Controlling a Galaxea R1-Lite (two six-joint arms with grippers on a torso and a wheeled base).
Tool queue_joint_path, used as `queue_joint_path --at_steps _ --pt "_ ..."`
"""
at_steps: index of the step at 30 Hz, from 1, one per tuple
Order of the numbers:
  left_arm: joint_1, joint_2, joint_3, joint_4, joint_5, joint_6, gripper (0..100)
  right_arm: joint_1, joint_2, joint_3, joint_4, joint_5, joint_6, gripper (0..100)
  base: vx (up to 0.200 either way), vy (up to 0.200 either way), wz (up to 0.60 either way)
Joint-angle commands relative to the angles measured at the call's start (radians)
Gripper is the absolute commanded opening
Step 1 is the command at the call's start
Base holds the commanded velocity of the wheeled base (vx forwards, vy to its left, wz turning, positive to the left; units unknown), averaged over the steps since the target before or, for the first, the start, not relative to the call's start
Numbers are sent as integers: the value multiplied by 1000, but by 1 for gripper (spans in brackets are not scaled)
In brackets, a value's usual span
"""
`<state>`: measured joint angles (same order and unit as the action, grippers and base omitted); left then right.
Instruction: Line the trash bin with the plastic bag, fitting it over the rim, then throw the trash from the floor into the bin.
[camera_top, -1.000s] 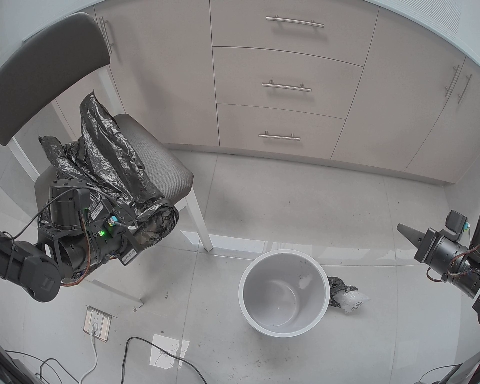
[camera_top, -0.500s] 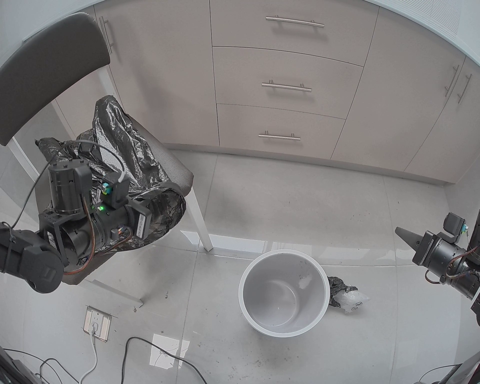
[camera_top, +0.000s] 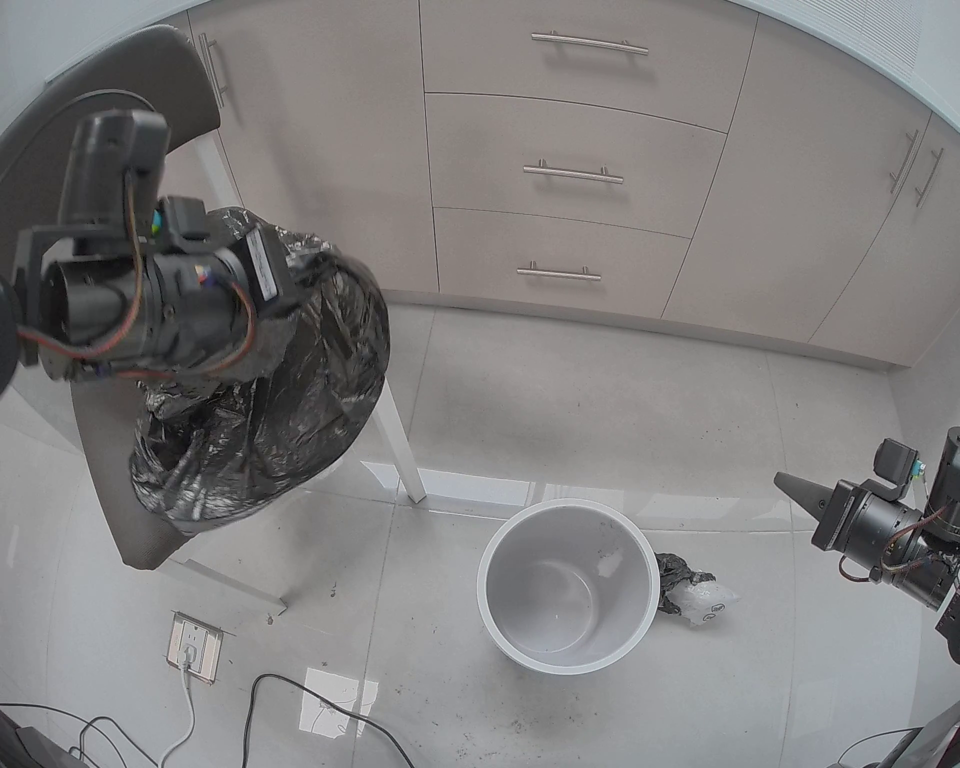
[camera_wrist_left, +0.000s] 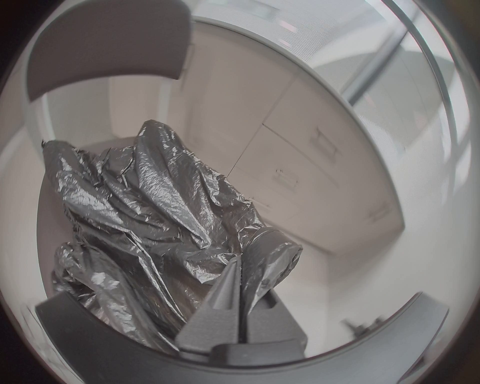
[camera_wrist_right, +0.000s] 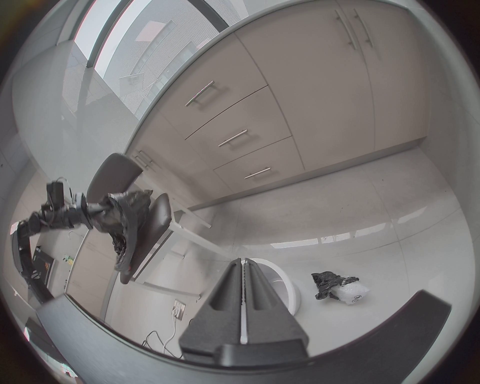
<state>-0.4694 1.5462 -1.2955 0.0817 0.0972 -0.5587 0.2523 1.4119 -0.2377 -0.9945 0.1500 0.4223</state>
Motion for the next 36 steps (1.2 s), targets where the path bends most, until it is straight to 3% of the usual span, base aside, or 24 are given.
queue_joint_path --at_steps 1,5,7,11,16,17,25,31,36 --pt "-130 -54 -312 271 18 -297 0 174 67 15 -1 -3 -4 0 0 0 0" --pt "-181 -52 -307 267 32 -302 0 225 107 15 -19 -4 -4 0 0 0 0" --pt "-250 -51 -309 263 90 -302 0 272 122 17 -43 -4 -33 0 0 0 0" --pt "-313 -24 -309 219 153 -303 0 337 130 18 -43 -3 -96 0 0 0 0" --pt "-351 15 -317 184 156 -322 0 415 162 12 -46 -4 -103 0 0 0 0" --pt "-364 23 -320 184 156 -325 0 421 168 11 -47 -6 -105 100 0 0 0" --pt "-456 60 -327 185 156 -329 0 413 242 -14 -227 -7 -112 100 0 0 0" --pt "-471 71 -326 188 156 -331 0 406 309 -63 -312 -10 -112 100 0 0 0" --pt "-469 74 -324 188 156 -331 0 374 404 -215 -322 -6 -112 100 0 0 0"
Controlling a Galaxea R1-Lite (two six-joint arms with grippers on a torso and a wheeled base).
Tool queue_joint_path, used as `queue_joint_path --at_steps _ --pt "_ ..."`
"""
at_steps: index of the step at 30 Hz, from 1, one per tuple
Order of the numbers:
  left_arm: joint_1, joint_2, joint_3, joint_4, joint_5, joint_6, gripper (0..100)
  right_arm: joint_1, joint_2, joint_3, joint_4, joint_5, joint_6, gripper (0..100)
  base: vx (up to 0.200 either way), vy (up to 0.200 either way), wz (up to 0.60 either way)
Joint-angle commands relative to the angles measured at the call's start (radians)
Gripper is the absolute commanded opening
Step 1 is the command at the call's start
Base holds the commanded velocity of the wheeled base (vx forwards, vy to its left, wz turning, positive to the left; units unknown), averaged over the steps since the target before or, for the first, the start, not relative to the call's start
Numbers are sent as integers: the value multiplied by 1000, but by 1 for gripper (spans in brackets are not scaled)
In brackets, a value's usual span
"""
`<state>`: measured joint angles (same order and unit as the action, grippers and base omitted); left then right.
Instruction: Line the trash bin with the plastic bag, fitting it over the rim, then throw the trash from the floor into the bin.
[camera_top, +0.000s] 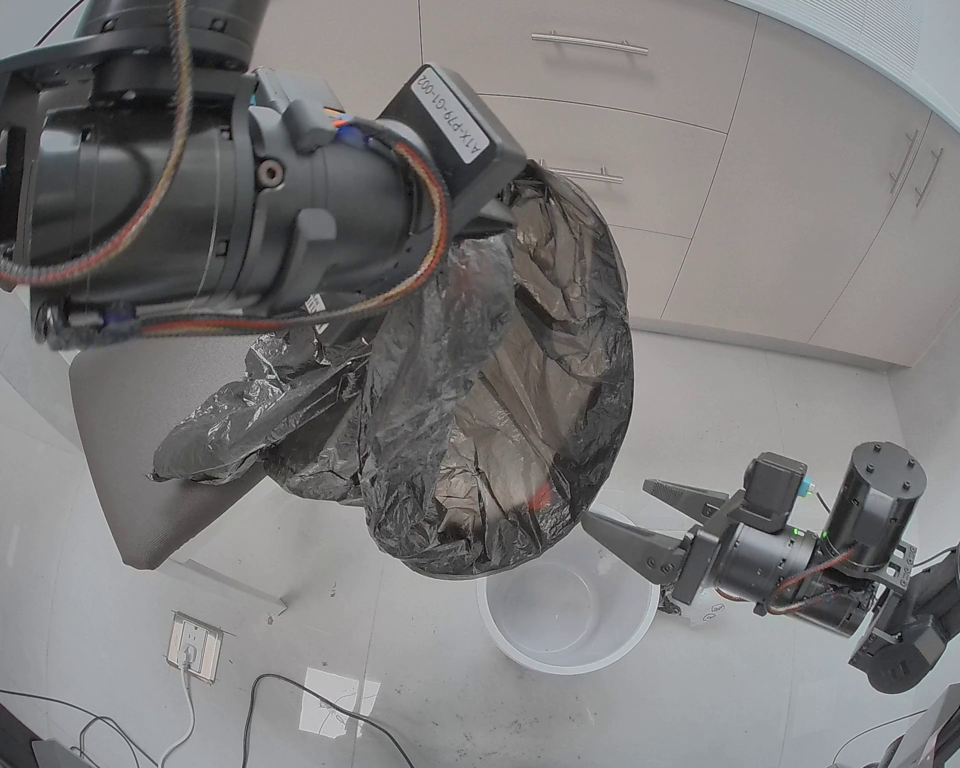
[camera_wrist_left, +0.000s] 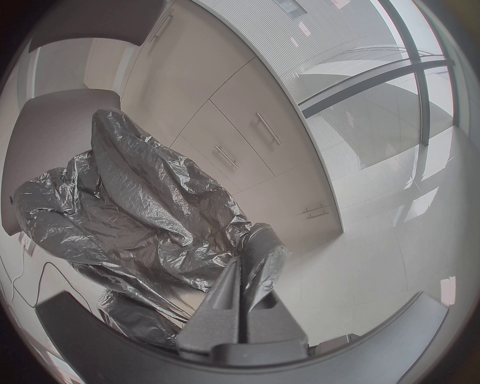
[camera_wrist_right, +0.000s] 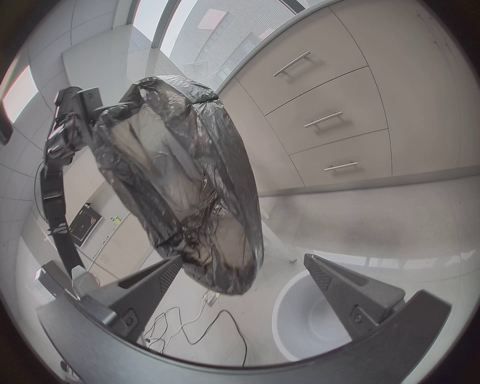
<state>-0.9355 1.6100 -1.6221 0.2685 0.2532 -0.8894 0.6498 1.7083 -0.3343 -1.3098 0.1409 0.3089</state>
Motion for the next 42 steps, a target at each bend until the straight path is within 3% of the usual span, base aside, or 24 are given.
queue_joint_path --at_steps 1,13,14,19,27,29,31,32,33,34,36,38,39,42 --pt "-2 11 2 3 0 0 0 -32 131 -146 -6 3 1 100 0 0 0" --pt "3 10 4 9 -6 -8 0 -41 323 -351 -5 -12 2 100 0 0 0" --pt "3 10 4 9 -6 -8 0 -41 323 -351 -5 -17 2 0 0 0 0" --pt "4 4 7 9 -17 -36 0 -42 283 -325 -6 -70 -4 0 0 0 0" --pt "77 13 27 12 -242 -115 0 -144 27 -244 172 -60 29 0 0 0 0" --pt "80 19 30 12 -261 -117 0 -160 -27 -241 213 -55 55 0 0 0 0" --pt "80 33 30 11 -261 -114 0 -167 -82 -238 254 -33 73 0 0 0 0" --pt "78 50 28 11 -262 -111 0 -182 -156 -238 328 25 91 0 0 0 0" --pt "78 51 28 11 -264 -111 0 -182 -162 -238 334 31 93 0 0 0 0" --pt "75 70 28 9 -265 -108 0 -193 -226 -255 452 94 111 0 0 0 0" --pt "73 96 24 8 -276 -108 0 -194 -282 -295 596 137 114 0 0 0 0" --pt "73 107 22 6 -281 -108 0 -194 -302 -318 666 149 116 0 0 0 0" --pt "73 126 22 5 -298 -109 0 -199 -331 -367 793 164 118 0 0 0 0" --pt "69 148 22 5 -307 -109 0 -220 -355 -404 886 189 116 0 0 0 0"
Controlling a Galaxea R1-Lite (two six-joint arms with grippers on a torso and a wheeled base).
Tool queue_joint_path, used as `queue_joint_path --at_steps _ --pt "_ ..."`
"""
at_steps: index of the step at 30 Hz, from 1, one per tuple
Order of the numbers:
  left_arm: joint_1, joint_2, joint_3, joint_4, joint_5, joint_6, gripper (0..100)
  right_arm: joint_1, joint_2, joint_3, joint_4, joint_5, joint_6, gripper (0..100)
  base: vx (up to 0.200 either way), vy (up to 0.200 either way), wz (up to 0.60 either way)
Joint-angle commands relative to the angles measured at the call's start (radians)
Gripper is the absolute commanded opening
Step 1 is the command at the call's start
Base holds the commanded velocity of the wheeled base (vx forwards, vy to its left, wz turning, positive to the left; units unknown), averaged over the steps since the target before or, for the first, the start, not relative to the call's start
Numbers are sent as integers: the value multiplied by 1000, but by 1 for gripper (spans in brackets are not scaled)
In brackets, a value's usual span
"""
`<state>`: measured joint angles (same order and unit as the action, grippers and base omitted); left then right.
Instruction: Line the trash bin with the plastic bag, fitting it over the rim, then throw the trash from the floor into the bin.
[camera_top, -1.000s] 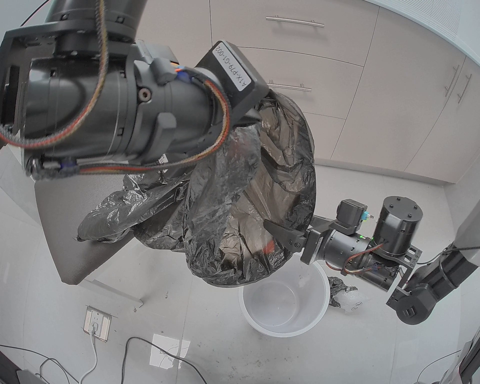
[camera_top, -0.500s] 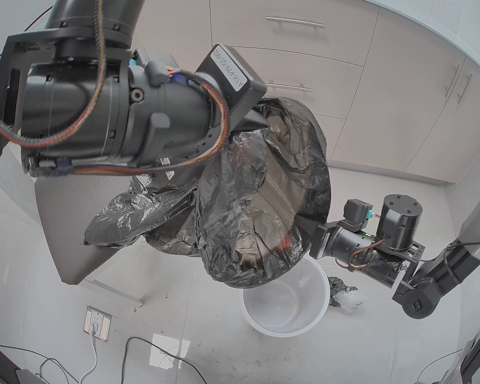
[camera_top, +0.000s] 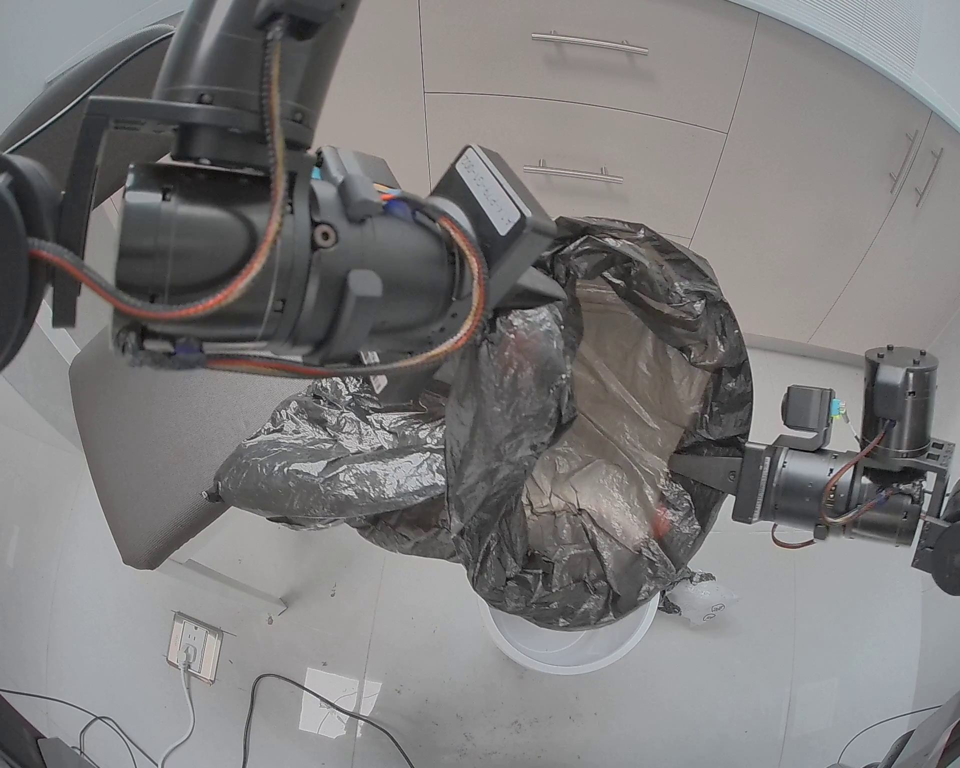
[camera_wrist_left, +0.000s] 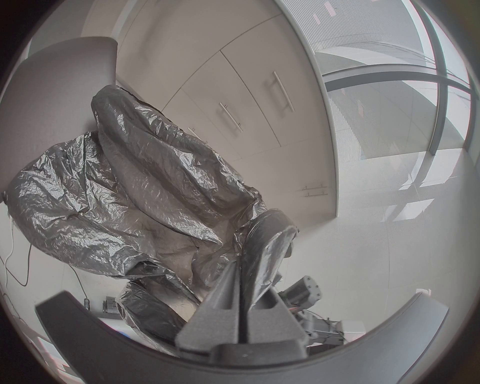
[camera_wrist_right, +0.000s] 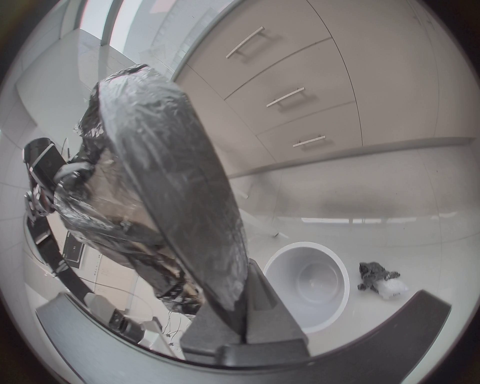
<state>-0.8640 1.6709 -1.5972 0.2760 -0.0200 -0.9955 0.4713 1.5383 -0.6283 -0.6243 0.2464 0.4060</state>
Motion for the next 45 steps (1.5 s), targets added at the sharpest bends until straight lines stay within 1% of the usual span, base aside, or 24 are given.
queue_joint_path --at_steps 1,5,10,13,14,18,23,26,27,28,30,34,40,45 --pt "-4 90 -3 -3 -34 -3 0 -45 -191 -111 210 90 20 0 0 0 0" --pt "-18 104 -4 -4 -35 -3 0 -48 -214 -123 227 96 20 0 0 0 0" --pt "-38 129 -4 -8 -34 -3 0 -63 -233 -154 304 97 14 0 0 0 0" --pt "-39 132 -6 -9 -34 -3 0 -63 -234 -157 311 97 13 0 0 0 0" --pt "-39 136 -6 -9 -34 -8 0 -63 -250 -176 357 97 8 0 0 0 0" --pt "-47 136 -4 -9 -34 -6 0 -71 -267 -194 399 97 5 0 0 0 0" --pt "-64 158 -1 -9 -34 -6 0 -77 -271 -206 468 97 -44 0 0 0 0" --pt "-87 164 -1 -11 -34 -6 0 -77 -311 -234 546 97 -56 0 0 0 0" --pt "-87 164 -1 -11 -34 -6 0 -77 -311 -234 546 97 -56 0 0 0 0" --pt "-98 167 -3 -11 -34 -3 0 -76 -333 -254 592 97 -56 0 0 0 0" --pt "-109 170 -4 -11 -34 0 0 -76 -357 -268 637 97 -62 0 0 0 0" --pt "-109 170 -1 -11 -34 -6 0 -74 -377 -266 647 97 -88 0 0 0 0" --pt "-109 152 0 -11 -34 -6 0 -68 -414 -271 673 97 -90 0 0 0 0" --pt "-105 167 16 -9 -32 -9 0 -56 -395 -263 675 97 -91 0 0 0 0"
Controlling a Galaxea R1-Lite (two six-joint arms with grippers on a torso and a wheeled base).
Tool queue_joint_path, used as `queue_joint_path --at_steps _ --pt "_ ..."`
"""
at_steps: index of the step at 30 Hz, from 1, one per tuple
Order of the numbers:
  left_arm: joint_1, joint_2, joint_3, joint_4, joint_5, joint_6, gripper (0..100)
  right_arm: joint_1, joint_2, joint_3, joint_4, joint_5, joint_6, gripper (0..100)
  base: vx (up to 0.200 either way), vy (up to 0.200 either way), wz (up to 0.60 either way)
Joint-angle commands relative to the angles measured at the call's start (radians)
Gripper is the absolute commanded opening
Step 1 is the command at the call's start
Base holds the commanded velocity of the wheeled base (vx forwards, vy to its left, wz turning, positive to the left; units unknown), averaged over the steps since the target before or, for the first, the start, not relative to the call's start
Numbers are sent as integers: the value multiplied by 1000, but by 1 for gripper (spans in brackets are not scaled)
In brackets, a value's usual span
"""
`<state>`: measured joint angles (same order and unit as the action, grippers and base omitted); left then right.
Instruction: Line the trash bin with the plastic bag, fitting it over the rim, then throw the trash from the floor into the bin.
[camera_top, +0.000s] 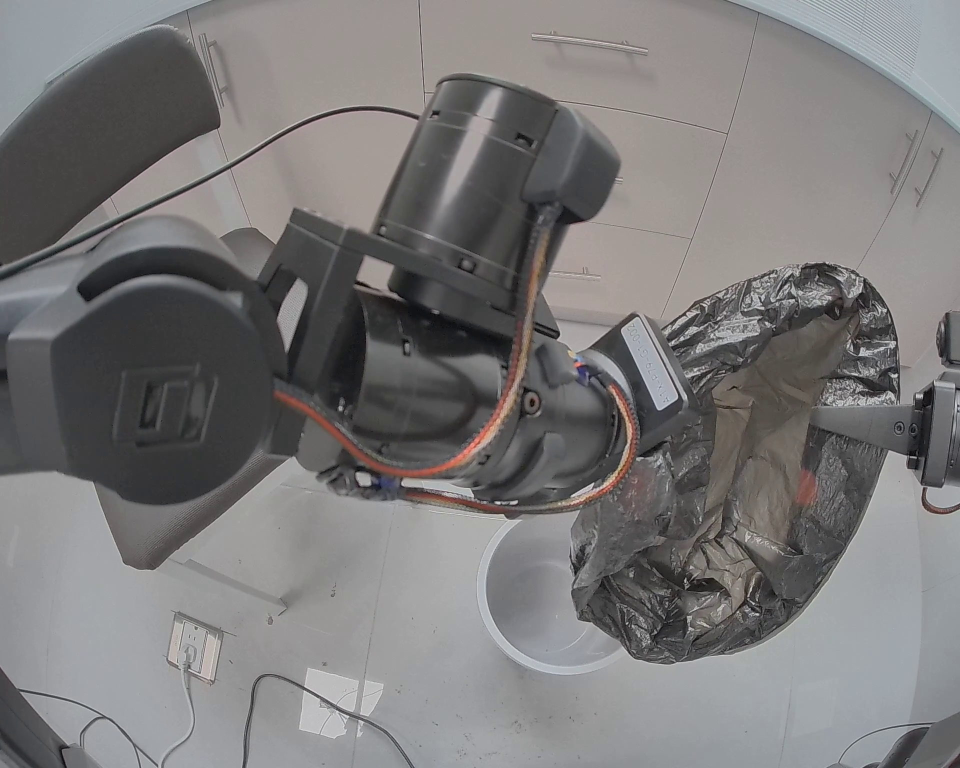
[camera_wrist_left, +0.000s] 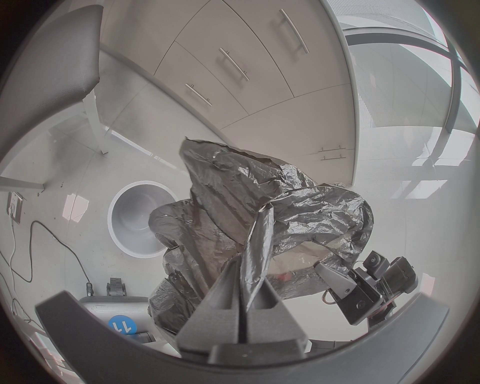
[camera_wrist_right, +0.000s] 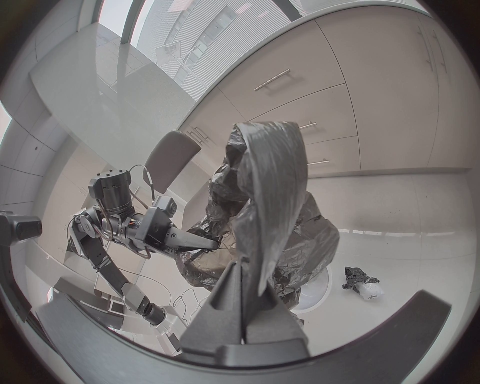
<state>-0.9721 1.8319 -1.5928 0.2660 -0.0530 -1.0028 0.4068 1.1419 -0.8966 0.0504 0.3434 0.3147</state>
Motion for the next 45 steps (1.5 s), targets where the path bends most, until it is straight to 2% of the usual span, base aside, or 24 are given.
queue_joint_path --at_steps 1,11,15,20,31,35,40,42,43,45 --pt "3 6 20 -1 1 -2 0 18 7 8 0 0 0 0 0 0 0" --pt "6 -8 109 -7 12 -27 0 95 15 113 -11 0 1 0 0 0 0" --pt "10 -16 143 -27 13 -36 0 99 24 133 -11 0 0 0 0 0 0" --pt "15 -68 246 -79 13 -36 0 127 47 156 -29 2 11 0 0 0 0" --pt "29 -198 542 -243 13 -39 0 248 145 252 -236 0 37 0 0 0 0" --pt "30 -210 579 -264 13 -39 0 282 157 268 -296 2 69 0 0 0 0" --pt "49 -207 609 -267 12 -39 0 302 239 323 -409 2 67 0 0 0 0" --pt "49 -206 609 -267 12 -39 0 300 242 324 -414 2 67 0 0 0 0" --pt "67 -198 632 -271 10 -39 0 300 292 354 -485 2 72 0 0 0 0" --pt "75 -186 648 -287 8 -40 0 299 325 381 -534 2 73 0 0 0 0"
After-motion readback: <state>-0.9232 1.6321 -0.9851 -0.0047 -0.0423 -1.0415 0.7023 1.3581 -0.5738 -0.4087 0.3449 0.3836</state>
